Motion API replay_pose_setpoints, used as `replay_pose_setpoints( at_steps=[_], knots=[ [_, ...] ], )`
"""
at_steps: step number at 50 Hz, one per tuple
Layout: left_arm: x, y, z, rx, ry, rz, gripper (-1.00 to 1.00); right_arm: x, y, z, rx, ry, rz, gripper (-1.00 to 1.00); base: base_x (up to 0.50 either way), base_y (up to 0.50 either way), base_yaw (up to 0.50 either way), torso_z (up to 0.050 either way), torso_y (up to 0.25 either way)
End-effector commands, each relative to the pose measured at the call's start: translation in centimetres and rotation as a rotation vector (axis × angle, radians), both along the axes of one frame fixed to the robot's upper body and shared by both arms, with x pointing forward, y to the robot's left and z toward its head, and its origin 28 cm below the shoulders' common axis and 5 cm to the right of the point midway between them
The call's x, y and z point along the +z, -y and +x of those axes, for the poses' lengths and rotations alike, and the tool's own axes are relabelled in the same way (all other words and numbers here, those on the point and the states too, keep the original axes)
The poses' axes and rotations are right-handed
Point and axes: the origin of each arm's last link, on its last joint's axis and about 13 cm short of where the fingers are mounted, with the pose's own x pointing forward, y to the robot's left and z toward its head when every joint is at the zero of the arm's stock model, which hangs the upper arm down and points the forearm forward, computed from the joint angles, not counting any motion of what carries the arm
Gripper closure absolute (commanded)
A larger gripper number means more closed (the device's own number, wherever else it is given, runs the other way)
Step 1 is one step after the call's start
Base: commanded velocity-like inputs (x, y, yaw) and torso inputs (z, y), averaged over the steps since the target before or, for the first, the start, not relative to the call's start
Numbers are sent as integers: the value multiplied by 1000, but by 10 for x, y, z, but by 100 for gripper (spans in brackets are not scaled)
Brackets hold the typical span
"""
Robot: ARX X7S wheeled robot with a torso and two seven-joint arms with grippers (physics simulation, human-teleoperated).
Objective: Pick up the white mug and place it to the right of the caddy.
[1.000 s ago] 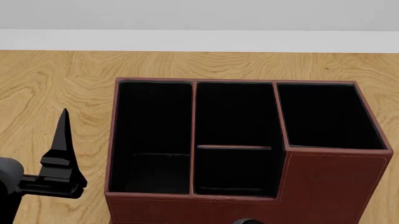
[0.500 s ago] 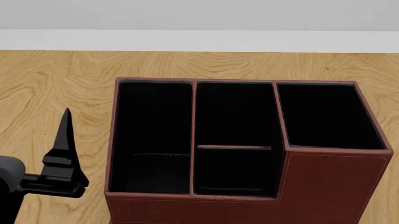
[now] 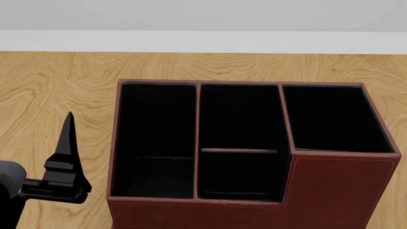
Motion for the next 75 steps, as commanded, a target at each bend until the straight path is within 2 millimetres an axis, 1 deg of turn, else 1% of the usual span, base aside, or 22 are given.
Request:
replay_pose_setpoints(
  at_steps=[1, 40, 75],
  knots=[
    [-1, -1, 0, -1, -2, -2, -100, -8, -6, 9, 18, -38, -19, -100, 0, 0, 0, 0, 0],
    [-2, -3, 2, -1, -1, -10, -100, -49, -15, 32, 35, -215, -33, -100, 0, 0, 0, 0, 0],
    [-5, -4, 5, -2, -8, -10, -100, -75, -17, 45, 28, -325, -37, -100, 0, 0, 0, 0, 0]
  ],
)
